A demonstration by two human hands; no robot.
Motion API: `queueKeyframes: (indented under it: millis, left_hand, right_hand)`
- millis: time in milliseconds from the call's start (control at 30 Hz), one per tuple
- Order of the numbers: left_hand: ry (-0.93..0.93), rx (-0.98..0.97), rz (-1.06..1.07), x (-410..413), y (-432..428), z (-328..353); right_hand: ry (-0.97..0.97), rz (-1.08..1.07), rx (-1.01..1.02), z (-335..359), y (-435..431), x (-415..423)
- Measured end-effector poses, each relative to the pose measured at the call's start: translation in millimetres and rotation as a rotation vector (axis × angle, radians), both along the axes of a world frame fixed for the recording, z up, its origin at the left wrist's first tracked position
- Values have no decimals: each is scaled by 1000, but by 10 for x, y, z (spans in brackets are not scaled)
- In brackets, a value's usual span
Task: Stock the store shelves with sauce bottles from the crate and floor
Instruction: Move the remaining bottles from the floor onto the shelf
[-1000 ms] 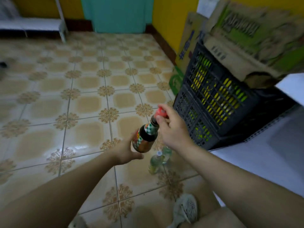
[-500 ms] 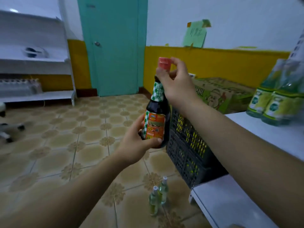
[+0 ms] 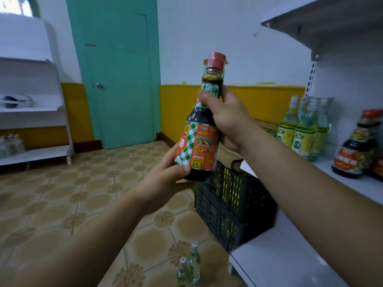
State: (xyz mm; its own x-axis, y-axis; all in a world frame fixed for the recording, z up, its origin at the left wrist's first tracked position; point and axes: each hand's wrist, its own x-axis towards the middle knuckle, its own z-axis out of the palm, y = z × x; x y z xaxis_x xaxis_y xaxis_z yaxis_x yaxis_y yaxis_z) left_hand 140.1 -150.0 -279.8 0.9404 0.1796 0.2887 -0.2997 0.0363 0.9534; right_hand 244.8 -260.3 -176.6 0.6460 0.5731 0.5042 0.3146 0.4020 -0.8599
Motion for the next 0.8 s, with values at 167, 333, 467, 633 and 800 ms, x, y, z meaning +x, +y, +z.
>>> queueKeyframes:
  millis: [167, 333, 467, 633, 800]
  left_hand:
    - [-113, -55, 182, 102, -285, 66]
    - [-123, 178, 337, 172, -516, 66]
    - [-69, 215, 131, 138, -539, 179]
    - [-111, 41, 27, 163, -691, 352]
    - [-207, 146, 218, 121, -962, 401]
  right_hand:
    - [-79, -38, -56, 98, -140, 101]
    - [-210, -207, -116, 154, -277, 135]
    - [-137, -175, -7, 230, -504, 132]
    - [-43, -99, 120, 314, -732, 91]
    - [-166, -90, 20, 327, -886, 85]
